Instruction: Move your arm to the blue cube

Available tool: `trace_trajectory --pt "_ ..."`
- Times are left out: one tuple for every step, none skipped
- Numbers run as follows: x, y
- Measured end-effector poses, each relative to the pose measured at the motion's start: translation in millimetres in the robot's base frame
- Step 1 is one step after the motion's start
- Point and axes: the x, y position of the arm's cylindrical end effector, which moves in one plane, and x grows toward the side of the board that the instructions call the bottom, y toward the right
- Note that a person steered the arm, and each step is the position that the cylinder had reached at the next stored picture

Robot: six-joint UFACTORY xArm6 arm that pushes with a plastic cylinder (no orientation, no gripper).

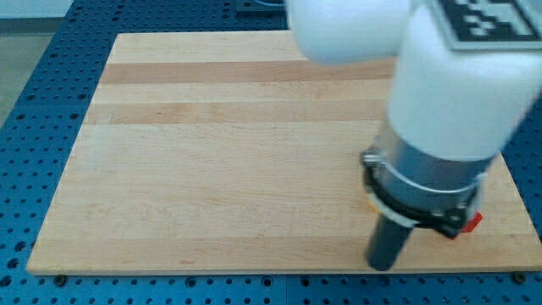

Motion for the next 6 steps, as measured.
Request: trace_trajectory --pt "0.3 60.7" --pt "0.0 108.5" --pt "-6.2 145.6" --pt "-42.9 155.3" --pt "-81.1 150.7" --pt "-99.9 116.7"
